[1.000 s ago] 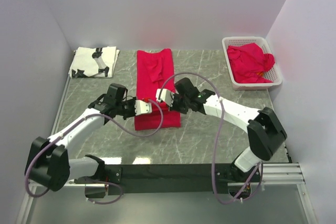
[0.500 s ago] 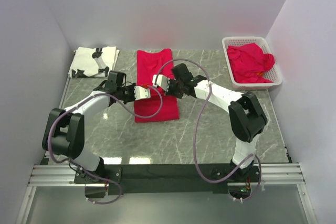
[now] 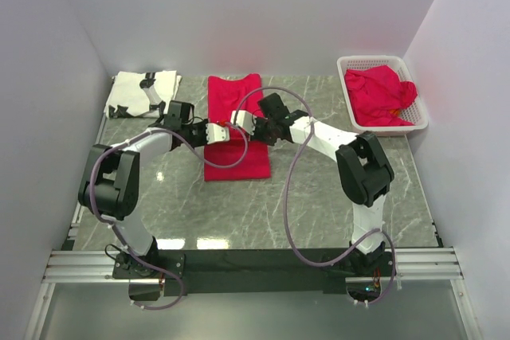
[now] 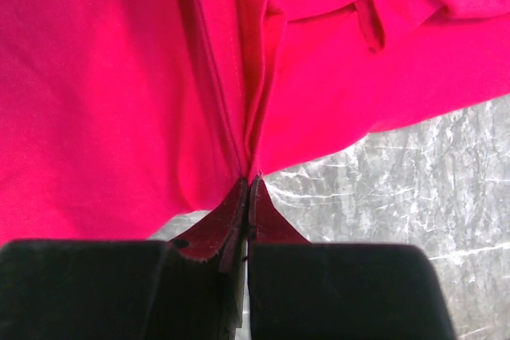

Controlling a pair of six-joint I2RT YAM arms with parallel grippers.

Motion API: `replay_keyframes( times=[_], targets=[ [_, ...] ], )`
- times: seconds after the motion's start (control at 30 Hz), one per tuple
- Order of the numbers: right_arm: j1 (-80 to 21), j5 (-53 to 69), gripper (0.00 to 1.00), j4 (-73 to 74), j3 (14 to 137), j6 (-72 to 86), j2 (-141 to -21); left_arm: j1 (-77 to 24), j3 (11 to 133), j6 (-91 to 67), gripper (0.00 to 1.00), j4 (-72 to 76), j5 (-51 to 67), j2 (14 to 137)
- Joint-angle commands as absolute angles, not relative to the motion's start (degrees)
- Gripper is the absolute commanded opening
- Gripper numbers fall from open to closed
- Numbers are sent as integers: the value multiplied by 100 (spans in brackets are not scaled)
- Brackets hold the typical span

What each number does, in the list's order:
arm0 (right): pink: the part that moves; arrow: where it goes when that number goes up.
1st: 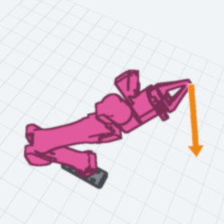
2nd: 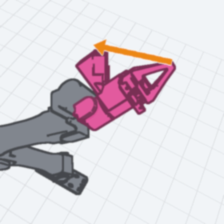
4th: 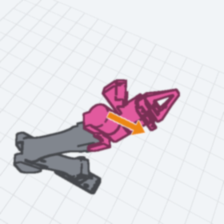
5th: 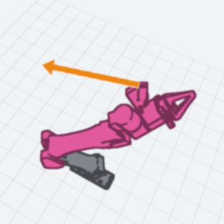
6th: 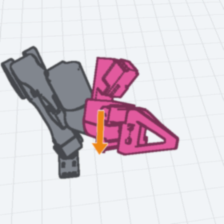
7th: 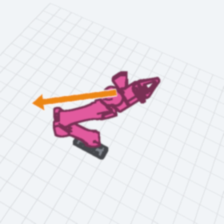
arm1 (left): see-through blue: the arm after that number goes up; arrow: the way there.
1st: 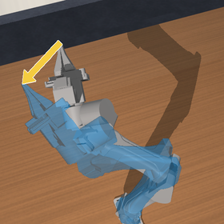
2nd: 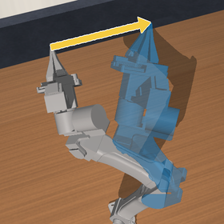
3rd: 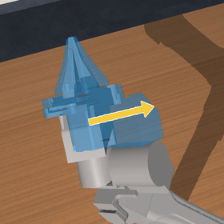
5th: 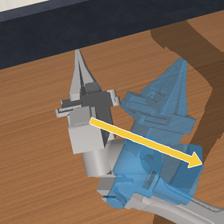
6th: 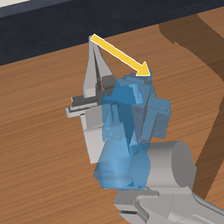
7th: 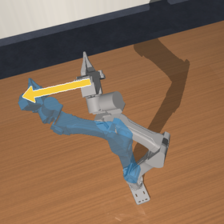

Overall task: Fold and stack the t-shirts
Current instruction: Fold the tshirt

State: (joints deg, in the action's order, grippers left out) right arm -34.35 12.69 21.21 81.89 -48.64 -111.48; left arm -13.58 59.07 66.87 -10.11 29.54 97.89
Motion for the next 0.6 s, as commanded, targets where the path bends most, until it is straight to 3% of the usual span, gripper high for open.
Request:
replay_keyframes(
  times=[0.0,0.57],
  targets=[
    [-3331,1169,0,2021,8578,-4931,-11285,-1275,6240,6829,1,-853,3138,9940],
    [-3261,941,0,1855,9008,-4878,-11812,-1187,6574,6820,3,-562,3138,10503]
  ],
)
